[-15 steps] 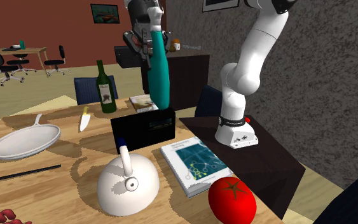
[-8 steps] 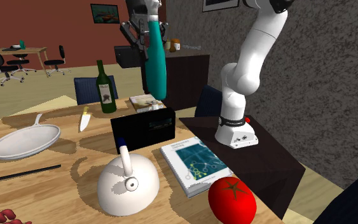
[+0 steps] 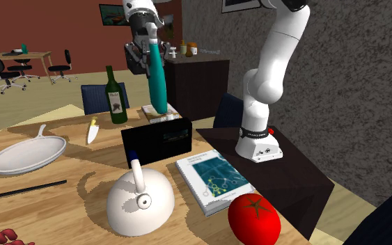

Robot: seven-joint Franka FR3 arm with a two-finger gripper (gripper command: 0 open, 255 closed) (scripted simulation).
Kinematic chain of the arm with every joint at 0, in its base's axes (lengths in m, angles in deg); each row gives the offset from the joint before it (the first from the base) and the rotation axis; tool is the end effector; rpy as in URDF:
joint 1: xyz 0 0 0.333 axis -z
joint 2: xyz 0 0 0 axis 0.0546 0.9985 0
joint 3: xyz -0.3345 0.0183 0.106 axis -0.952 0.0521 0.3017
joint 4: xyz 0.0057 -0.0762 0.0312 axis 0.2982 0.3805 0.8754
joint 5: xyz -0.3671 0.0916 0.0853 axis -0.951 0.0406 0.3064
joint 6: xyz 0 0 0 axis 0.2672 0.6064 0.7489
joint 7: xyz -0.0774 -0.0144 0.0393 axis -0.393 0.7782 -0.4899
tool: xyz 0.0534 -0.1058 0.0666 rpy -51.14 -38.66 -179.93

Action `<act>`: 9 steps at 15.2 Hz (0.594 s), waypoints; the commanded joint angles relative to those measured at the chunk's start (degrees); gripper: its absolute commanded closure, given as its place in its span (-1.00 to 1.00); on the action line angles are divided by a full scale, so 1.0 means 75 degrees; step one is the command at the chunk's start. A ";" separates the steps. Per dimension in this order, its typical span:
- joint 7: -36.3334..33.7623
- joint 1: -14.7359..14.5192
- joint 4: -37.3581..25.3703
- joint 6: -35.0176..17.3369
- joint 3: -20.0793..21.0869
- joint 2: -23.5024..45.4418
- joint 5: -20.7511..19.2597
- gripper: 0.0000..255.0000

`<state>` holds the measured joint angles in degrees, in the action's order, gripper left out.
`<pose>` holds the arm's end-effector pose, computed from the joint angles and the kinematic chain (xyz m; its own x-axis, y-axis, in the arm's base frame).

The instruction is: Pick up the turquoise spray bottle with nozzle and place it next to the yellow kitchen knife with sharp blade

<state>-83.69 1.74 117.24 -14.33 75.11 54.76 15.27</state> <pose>0.4196 0.1031 0.5701 0.3172 -0.8098 -0.4935 -0.9291 -0.3697 0.0096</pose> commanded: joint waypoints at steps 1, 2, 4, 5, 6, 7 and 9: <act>0.0337 0.0124 -0.0100 -0.0079 -0.0162 0.0324 -0.0144 1.00; 0.0495 0.0186 -0.0138 -0.0112 -0.0240 0.0466 -0.0208 1.00; 0.0804 0.0308 -0.0240 -0.0176 -0.0394 0.0769 -0.0330 1.00; 0.0954 0.0368 -0.0304 -0.0207 -0.0468 0.0930 -0.0389 1.00; 0.1102 0.0427 -0.0376 -0.0236 -0.0542 0.1095 -0.0445 1.00; 0.1247 0.0487 -0.0458 -0.0263 -0.0614 0.1267 -0.0499 1.00; 0.1530 0.0606 -0.0648 -0.0312 -0.0753 0.1624 -0.0601 1.00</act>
<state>-73.45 5.77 113.36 -16.57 70.07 65.36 11.22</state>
